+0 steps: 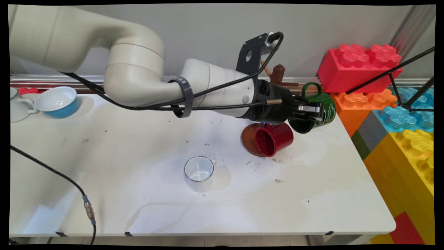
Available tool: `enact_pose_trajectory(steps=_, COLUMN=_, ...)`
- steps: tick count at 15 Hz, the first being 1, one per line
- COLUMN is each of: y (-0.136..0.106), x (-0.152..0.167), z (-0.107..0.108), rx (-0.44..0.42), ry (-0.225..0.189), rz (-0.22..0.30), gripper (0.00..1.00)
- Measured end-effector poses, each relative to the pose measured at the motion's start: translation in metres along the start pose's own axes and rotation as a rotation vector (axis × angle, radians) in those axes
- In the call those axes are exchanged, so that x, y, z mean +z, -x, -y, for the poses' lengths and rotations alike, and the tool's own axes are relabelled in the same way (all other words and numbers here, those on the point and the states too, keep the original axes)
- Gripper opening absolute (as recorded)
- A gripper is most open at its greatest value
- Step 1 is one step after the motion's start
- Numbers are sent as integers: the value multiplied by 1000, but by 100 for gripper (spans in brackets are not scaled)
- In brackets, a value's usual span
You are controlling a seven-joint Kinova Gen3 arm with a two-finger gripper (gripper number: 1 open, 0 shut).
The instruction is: Place the picked object on the table
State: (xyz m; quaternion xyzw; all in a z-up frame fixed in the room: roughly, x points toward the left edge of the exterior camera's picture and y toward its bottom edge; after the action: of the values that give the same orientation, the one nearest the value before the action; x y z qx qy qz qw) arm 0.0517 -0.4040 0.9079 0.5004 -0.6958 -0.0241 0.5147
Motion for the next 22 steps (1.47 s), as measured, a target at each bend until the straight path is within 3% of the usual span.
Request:
enact_pose_trajectory(steps=5, y=-10, x=-12, z=-3, rx=44, ry=-17, rz=34, gripper=0)
enact_pose_trajectory(steps=11, y=-12, x=-22, z=-9, rx=56, ry=-71, rz=87, gripper=0)
enact_pose_trajectory(steps=18, y=-24, x=-30, z=-29, rx=7, ry=-121, rz=158, gripper=0)
enact_pose_trajectory(steps=22, y=-32, x=-31, z=-47, rx=-37, ry=-172, rz=215, gripper=0)
